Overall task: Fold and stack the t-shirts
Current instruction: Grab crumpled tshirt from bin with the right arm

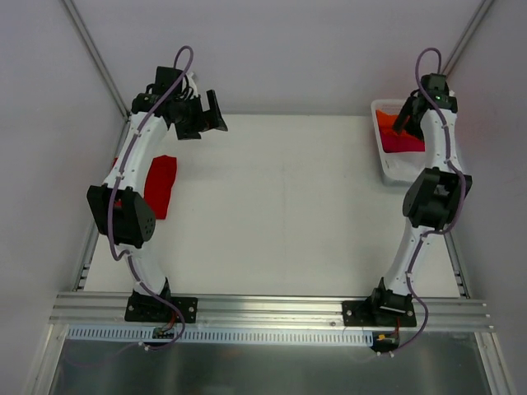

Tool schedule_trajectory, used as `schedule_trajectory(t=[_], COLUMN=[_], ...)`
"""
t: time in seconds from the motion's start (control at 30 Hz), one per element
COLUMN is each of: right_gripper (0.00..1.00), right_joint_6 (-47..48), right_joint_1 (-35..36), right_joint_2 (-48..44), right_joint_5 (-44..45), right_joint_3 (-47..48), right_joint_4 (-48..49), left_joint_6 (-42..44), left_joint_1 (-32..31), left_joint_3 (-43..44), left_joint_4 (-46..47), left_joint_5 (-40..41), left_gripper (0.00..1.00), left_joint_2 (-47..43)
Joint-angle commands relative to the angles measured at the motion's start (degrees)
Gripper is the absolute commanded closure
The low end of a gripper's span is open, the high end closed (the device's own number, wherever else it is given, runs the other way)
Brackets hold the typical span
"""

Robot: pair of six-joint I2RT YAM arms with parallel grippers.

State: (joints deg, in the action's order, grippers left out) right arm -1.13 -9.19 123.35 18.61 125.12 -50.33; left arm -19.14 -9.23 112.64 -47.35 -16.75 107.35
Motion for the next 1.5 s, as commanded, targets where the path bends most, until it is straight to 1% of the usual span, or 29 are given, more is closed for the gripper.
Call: schedule_trajectory(t=[0.0,0.03,0.07,0.13,0.3,0.33,0.37,0.47,0.5,0.53,0.57,0.6,0.63,0.67,0.8,0.87,0.9,0.97,1.0,1.03,1.07,1.13,1.17,1.2,1.27,1.3,1.37,1.4,1.47], right_gripper=[0.01,0.01,0.01,0.01,0.01,0.01,0.00,0.02,0.05,0.15,0.44,0.91,0.91,1.00,1.00,0.99,0.99,1.00,1.00,0.99,1.00,0.99,1.00,0.99,0.99,0.99,0.98,0.99,0.96], right_joint_6=[-6.5,-7.2,-8.5,-9.3,-11.9,-12.4,-13.1,-12.8,-12.2,-12.1,-12.0,-11.4,-11.6,-11.3,-6.9,-5.1,-4.9,-3.9,-3.4,-3.1,-4.7,-10.6,-19.1,-23.1,-30.1,-35.6,-39.9,-42.1,-38.3], right_joint_1=[-3.6,-4.3,-5.3,-5.7,-6.2,-6.4,-6.4,-5.9,-6.0,-5.9,-6.0,-5.9,-5.8,-5.7,-3.8,-2.9,-2.6,-0.5,0.6,3.0,3.8,4.5,4.4,4.6,4.8,4.8,4.8,4.9,5.3], right_joint_2=[-3.2,-3.7,-4.2,-5.7,-8.3,-8.2,-8.2,-8.2,-8.2,-8.0,-7.9,-7.6,-7.6,-8.0,-10.4,-11.7,-12.3,-13.3,-14.1,-14.2,-14.2,-14.7,-15.5,-17.5,-19.5,-20.0,-20.0,-19.5,-19.0], right_joint_5=[-10.1,-14.5,-17.3,-23.2,-27.2,-30.5,-31.2,-30.3,-29.9,-29.2,-28.8,-28.1,-27.0,-26.1,-21.3,-22.7,-26.7,-31.4,-35.4,-37.3,-39.5,-49.3,-52.8,-58.4,-62.9,-66.1,-69.8,-73.9,-75.9], right_joint_3=[-0.7,-2.3,-6.0,-9.9,-19.6,-20.3,-20.8,-21.4,-21.3,-21.1,-20.8,-19.7,-19.0,-18.3,-14.4,-11.0,-9.5,-2.4,1.2,5.2,13.1,17.9,17.0,15.7,12.2,10.5,10.8,12.6,14.5], right_joint_4=[-2.1,-1.6,0.2,2.7,8.0,9.4,10.1,10.4,10.5,10.3,9.8,8.2,7.2,6.4,2.9,1.6,0.3,-1.4,-3.4,-4.5,-5.1,-1.6,1.8,10.2,19.0,24.6,27.6,27.1,21.1], left_joint_6=[-2.5,-2.3,-2.0,-1.8,-1.4,-1.5,-1.5,-2.3,-2.7,-3.0,-3.2,-3.4,-3.4,-3.3,-2.7,-2.7,-2.7,-3.1,-3.2,-3.4,-3.9,-4.4,-5.1,-5.4,-5.9,-5.9,-6.2,-6.2,-5.7], left_joint_1=[3.1,3.1,3.1,3.1,3.1,3.2,3.1,3.1,3.1,3.1,3.1,3.1,3.1,3.1,3.1,3.1,3.1,3.1,3.1,3.1,3.1,3.1,3.1,3.1,2.9,2.8,2.6,2.6,2.6], left_joint_3=[-3.0,-3.6,-4.4,-5.1,-5.3,-5.2,-4.5,-3.4,-3.1,-3.0,-2.9,-3.0,-3.0,-3.2,-4.2,-4.5,-4.6,-4.3,-4.0,-3.7,-3.6,-3.0,-2.9,-2.7,-2.2,-2.1,-2.0,-2.1,-2.1], left_joint_4=[8.3,8.7,8.9,9.0,9.2,9.3,9.4,9.3,9.4,9.4,9.5,9.5,9.5,9.6,9.5,9.5,9.5,9.5,9.5,9.5,9.5,9.5,9.5,9.5,9.5,9.5,9.5,9.5,9.5], left_joint_5=[-7.6,-7.4,-7.4,-7.1,-7.8,-7.9,-8.3,-8.8,-9.3,-9.3,-9.2,-8.8,-8.7,-8.5,-8.2,-8.6,-8.6,-9.1,-9.4,-9.4,-9.5,-10.5,-10.9,-11.4,-12.3,-12.4,-12.0,-12.1,-12.7], left_gripper=[0.01,0.01,0.01,0.01,0.01,0.01,0.01,0.01,0.01,0.01,0.01,0.01,0.01,0.01,0.01,0.01,0.01,0.01,0.01,0.01,0.01,0.01,0.01,0.01,0.01,0.01,0.01,0.01,0.01], left_joint_2=[-4.6,-4.7,-4.8,-4.7,-3.7,-3.2,-2.9,-1.4,-1.2,-0.9,-0.9,-1.1,-1.3,-1.4,-2.3,-2.4,-2.5,-2.5,-2.3,-2.1,-2.0,-0.7,-0.4,0.4,0.9,1.2,1.2,1.1,1.3])
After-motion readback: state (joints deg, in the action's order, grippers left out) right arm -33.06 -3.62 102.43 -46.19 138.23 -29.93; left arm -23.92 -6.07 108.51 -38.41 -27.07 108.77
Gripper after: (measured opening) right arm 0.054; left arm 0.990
